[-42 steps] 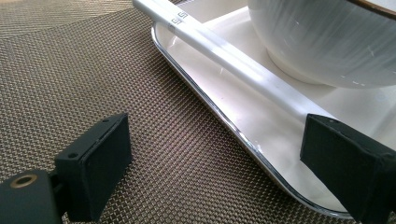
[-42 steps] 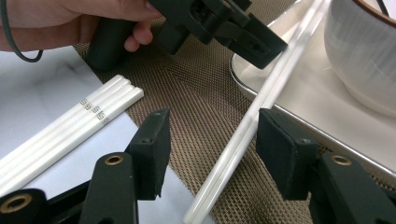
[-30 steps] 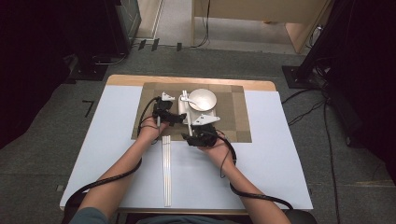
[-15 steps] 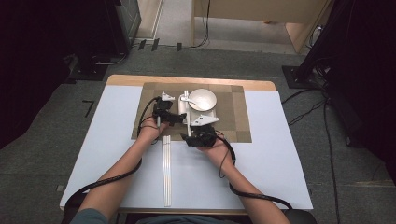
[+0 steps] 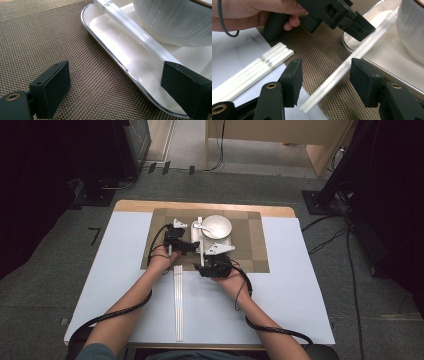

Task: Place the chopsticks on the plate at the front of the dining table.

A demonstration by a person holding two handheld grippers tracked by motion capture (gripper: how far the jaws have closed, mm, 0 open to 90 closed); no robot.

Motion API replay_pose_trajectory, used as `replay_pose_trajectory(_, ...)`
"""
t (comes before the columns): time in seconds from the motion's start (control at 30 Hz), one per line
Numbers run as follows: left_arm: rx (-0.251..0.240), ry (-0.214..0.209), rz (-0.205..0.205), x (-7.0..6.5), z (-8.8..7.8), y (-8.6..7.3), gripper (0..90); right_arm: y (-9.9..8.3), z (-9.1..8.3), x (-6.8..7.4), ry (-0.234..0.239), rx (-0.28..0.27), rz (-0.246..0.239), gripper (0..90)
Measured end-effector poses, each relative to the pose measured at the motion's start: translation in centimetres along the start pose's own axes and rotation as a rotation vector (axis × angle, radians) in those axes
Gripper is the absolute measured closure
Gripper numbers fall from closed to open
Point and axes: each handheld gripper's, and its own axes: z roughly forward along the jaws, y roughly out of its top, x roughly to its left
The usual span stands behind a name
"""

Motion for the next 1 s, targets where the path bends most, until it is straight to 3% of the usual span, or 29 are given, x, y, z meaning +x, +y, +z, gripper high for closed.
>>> replay_pose_trajectory(0.53, -0.010, -0.009, -0.024, 0.3, -0.2, 0.0, 8.4, -0.7, -0.6, -0.4, 0.000, 0.003, 0.000, 36.8)
replay_pose_trajectory(0.67, -0.006, -0.011, -0.019, 0.2, -0.3, 0.1, 8.4, -0.6, -0.7, -0.6, 0.015, -0.008, 0.012, 34.7)
replay_pose_trajectory(0.73, -0.008, -0.017, -0.021, 0.2, -0.5, 0.1, 8.4, -0.6, -0.7, -0.7, 0.050, -0.008, 0.019, 32.2)
replay_pose_trajectory(1.0, -0.002, -0.041, -0.008, -0.1, -1.3, 0.0, 8.4, -0.4, -1.0, -1.1, 0.051, -0.007, -0.010, 28.6)
